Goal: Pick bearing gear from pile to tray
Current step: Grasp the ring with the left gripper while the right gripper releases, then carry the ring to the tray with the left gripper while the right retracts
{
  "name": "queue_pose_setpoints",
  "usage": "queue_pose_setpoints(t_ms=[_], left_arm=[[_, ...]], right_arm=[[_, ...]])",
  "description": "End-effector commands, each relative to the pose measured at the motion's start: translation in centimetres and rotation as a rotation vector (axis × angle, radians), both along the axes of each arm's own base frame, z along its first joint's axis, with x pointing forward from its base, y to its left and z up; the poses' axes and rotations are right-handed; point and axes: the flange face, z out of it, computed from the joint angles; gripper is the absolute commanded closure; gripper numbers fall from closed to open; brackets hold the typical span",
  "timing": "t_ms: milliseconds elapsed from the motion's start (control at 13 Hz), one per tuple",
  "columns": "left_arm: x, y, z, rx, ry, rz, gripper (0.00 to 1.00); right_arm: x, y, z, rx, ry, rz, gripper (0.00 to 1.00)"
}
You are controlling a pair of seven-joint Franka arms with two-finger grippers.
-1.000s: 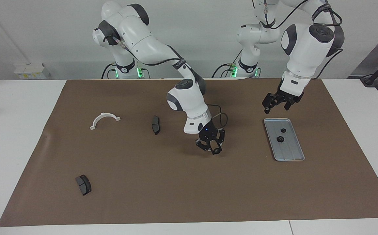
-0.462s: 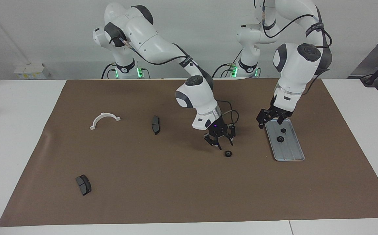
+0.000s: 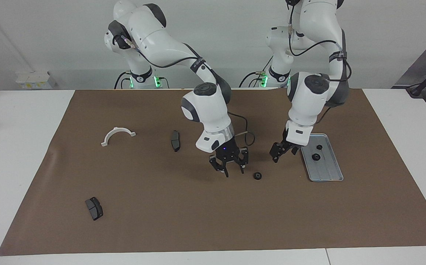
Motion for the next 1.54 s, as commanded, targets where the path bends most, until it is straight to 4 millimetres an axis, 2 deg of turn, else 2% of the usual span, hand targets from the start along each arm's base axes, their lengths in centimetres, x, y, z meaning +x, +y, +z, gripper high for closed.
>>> queue_pose_setpoints(t_ms=[0, 231, 308, 385, 462, 692, 923, 1000, 1154, 1308, 1385, 1462], left_arm=[[1.7, -5.6, -4.3, 0.044, -0.004, 0.069, 0.00], [2.2, -6.3, -6.1, 0.025, -0.038, 0.077, 0.00], [2.3, -6.3, -6.2, 0.014, -0.048, 0.086, 0.00], [2.4, -6.4, -6.3, -0.001, -0.065, 0.094, 0.07], [2.4, -6.4, -6.7, -0.006, -0.070, 0.097, 0.22], [2.0, -6.6, -7.4, -0.018, -0.072, 0.132, 0.35], [1.7, -6.5, -8.1, -0.016, -0.071, 0.127, 0.39], [1.6, -7.3, -9.3, -0.010, -0.057, 0.118, 0.39], [2.5, -7.2, -8.3, 0.005, -0.049, 0.119, 0.39], [2.5, -7.2, -8.2, 0.009, -0.045, 0.119, 0.39], [2.3, -7.2, -8.3, 0.014, -0.037, 0.118, 0.51], [2.3, -7.2, -8.4, 0.017, -0.033, 0.118, 0.75]], right_arm=[[-1.0, -3.1, 5.5, -0.035, 0.063, 0.026, 0.41], [-2.0, -8.6, 10.8, -0.116, 0.148, 0.064, 0.43], [-2.4, -10.3, 12.3, -0.136, 0.165, 0.061, 0.43], [-2.7, -12.5, 14.0, -0.153, 0.173, 0.047, 0.43], [-3.3, -14.8, 16.0, -0.174, 0.177, 0.052, 0.43], [-5.0, -21.2, 19.8, -0.229, 0.217, 0.035, 0.43], [-5.6, -25.0, 20.7, -0.244, 0.253, -0.011, 0.43], [-5.6, -26.3, 20.9, -0.246, 0.262, -0.029, 0.43], [-5.6, -27.8, 20.8, -0.258, 0.275, -0.006, 0.43], [-5.5, -28.8, 20.7, -0.251, 0.290, 0.005, 0.43], [-5.7, -28.9, 20.6, -0.250, 0.303, 0.005, 0.43], [-5.7, -29.0, 20.6, -0.250, 0.309, 0.004, 0.43]])
